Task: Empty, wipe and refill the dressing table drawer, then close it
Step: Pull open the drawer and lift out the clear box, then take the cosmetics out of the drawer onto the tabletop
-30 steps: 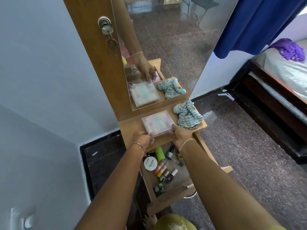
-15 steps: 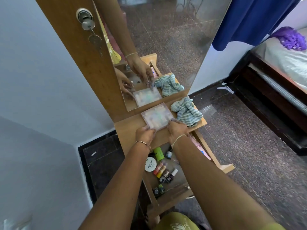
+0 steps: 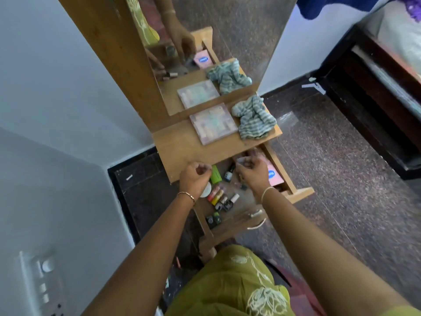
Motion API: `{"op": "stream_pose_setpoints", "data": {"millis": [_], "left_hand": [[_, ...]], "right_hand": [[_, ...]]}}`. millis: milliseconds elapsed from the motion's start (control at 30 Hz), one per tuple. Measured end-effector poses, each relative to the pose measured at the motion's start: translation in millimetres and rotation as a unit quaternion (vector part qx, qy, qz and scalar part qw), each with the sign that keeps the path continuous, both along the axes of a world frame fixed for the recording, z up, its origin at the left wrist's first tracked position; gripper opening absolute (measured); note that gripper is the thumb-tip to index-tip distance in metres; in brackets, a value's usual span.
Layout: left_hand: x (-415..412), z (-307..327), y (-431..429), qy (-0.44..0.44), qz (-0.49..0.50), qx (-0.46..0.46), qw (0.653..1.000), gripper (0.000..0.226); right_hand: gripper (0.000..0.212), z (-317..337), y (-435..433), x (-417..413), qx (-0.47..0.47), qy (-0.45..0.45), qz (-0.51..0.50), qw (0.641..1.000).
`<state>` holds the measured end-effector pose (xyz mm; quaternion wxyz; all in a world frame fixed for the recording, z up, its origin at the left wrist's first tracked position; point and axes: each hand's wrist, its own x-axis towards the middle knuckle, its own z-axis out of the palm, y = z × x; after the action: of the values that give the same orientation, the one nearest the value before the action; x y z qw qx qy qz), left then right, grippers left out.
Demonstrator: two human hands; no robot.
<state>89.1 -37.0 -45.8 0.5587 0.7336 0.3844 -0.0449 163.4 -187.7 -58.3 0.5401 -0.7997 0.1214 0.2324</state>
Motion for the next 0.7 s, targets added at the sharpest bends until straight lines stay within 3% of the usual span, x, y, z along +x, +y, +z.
{"op": "stream_pose_setpoints", "data": {"millis": [100,200,300,467,700], "left_hand": [[-29.3,-8.4,-3.5,0.06,-0.185,0.104,0.975,0.011],[-51.4,-18.4,-3.0,0.105,-0.354,0.253,0.894,0.027],[-67.1,-27.7,-3.1,0.093,-0.441,0.31,0.837,0.043],[-77.7,-34.1,-12.5,0.086,-0.483,0.381,0.784,0.032],[-85.3,-44.0,-30.6,0.135,-0.437,0.424,0.782,0.013]], "right_hand": [[0.018,-15.1,-21.5,-29.1,-0.066,-0.008,0.19,0.98],[0.027,-28.1,-30.1,-51.5,-0.201,-0.021,0.384,0.901],[0.036,-33.5,-27.0,-64.2,-0.234,-0.022,0.458,0.858],[0.036,-37.8,-15.5,-74.1,-0.235,-0.055,0.506,0.828],[0.031,-41.1,-8.1,-83.9,-0.272,-0.091,0.528,0.799]]}}
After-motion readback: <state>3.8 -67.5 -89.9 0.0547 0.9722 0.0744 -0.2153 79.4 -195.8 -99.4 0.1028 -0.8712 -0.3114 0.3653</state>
